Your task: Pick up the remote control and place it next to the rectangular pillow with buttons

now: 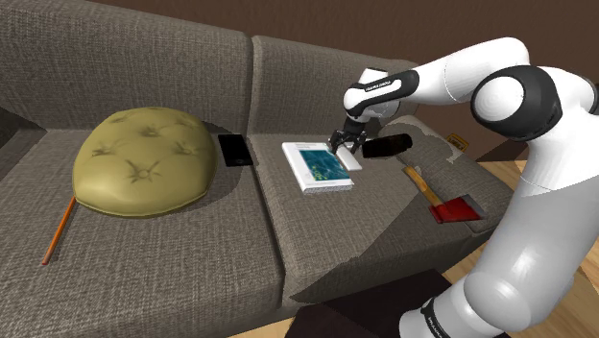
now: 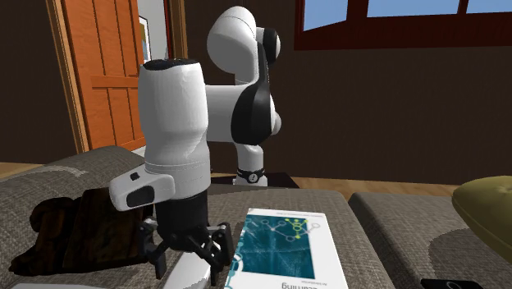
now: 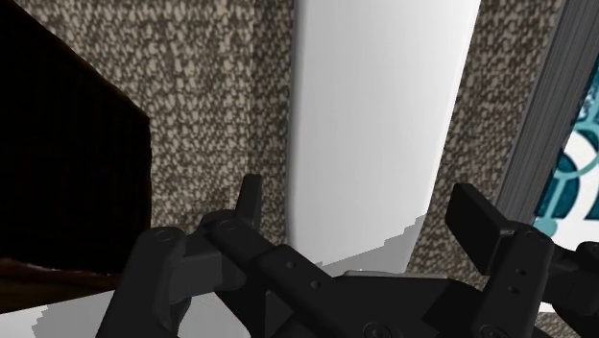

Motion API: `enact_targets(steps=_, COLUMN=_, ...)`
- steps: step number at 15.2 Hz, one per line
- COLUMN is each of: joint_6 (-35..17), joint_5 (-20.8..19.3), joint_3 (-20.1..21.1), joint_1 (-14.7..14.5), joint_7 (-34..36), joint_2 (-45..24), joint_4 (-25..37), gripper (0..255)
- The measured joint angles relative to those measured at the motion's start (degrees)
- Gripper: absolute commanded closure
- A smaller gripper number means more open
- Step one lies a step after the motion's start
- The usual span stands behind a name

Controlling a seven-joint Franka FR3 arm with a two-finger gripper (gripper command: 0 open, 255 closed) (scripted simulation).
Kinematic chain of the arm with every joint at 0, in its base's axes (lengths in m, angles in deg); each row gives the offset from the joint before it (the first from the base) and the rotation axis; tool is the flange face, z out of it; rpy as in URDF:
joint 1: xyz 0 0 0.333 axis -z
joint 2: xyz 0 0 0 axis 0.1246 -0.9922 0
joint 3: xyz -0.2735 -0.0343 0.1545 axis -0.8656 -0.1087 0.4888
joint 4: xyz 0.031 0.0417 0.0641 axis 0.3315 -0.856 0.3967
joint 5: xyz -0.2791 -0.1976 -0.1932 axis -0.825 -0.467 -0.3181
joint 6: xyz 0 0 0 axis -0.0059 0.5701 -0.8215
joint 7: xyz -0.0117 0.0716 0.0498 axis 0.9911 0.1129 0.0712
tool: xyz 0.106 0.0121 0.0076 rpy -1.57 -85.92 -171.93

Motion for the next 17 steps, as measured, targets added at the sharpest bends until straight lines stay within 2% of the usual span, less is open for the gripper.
enact_targets(steps=1, joint_6=-0.01, joint_5=0.0, joint_3=0.0, joint_1=0.0, joint_7=0.0, joint_2=-0.01, joint_4=0.0, gripper=0)
enact_targets(steps=2, joint_6=-0.01, joint_5=0.0, joint_3=0.0, joint_1=0.0, joint_7=0.0, joint_2=-0.01, joint_4=0.0, gripper=255)
enact_targets(steps=12, joint_6=-0.01, joint_5=0.0, joint_3=0.0, joint_1=0.0, joint_7=0.0, joint_2=0.0, joint_4=-0.01, gripper=255)
enact_targets(steps=17, joint_6=2.54, joint_5=-0.31, joint_3=-0.12, joint_1=-0.11, joint_7=0.22, joint_2=1.47, joint_4=1.09, gripper=255)
